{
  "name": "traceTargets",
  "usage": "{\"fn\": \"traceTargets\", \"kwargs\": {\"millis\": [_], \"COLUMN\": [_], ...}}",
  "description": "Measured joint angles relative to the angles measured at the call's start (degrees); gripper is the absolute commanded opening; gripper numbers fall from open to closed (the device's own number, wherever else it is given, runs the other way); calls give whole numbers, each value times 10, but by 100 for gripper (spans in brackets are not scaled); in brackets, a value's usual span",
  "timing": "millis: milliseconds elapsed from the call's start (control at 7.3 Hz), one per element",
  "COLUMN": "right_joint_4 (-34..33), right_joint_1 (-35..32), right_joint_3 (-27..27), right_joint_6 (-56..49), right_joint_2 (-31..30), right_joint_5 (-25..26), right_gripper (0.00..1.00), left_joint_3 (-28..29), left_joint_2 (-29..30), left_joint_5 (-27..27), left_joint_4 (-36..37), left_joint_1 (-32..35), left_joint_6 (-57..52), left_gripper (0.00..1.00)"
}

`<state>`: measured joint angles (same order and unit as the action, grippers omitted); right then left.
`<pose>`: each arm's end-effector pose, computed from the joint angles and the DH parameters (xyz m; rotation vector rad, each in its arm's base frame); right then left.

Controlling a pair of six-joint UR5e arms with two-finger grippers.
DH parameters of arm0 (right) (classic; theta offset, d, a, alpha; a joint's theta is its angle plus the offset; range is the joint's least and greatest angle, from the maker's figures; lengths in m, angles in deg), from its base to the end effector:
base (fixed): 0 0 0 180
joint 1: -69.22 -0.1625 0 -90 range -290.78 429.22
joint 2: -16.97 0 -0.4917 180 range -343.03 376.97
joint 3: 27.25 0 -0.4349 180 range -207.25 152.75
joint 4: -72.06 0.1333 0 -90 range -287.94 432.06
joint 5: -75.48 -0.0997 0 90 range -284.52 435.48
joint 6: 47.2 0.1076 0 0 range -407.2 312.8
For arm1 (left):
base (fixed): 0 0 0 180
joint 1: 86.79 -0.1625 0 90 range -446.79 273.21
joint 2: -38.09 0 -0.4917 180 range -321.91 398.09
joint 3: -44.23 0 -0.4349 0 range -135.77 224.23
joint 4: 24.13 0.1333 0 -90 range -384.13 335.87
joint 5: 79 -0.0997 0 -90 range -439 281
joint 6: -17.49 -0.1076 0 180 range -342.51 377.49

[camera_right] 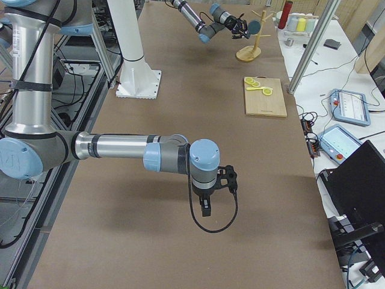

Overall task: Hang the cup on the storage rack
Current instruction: 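Raise the mug with the left gripper up to a rack peg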

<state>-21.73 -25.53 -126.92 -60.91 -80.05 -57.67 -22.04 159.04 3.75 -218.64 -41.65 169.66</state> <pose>0.0986 -0.4659 0.7109 0.1022 -0.7470 -0.1414 0.4225 -0.6328 0.3974 -0.2327 2.1938 -1.2863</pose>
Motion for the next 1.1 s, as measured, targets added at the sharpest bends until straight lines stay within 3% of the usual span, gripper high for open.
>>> {"fn": "traceTargets", "kwargs": {"millis": [411, 1095], "right_joint_4": [0, 0], "right_joint_1": [0, 0], "right_joint_3": [0, 0], "right_joint_6": [0, 0], "right_joint_2": [2, 3], "right_joint_5": [0, 1], "right_gripper": [100, 100], "left_joint_3": [9, 51], "left_joint_2": [22, 30], "left_joint_5": [-86, -100], "left_joint_4": [79, 104], "left_joint_1": [0, 28], "left_joint_6": [37, 93], "left_gripper": [0, 0]}}
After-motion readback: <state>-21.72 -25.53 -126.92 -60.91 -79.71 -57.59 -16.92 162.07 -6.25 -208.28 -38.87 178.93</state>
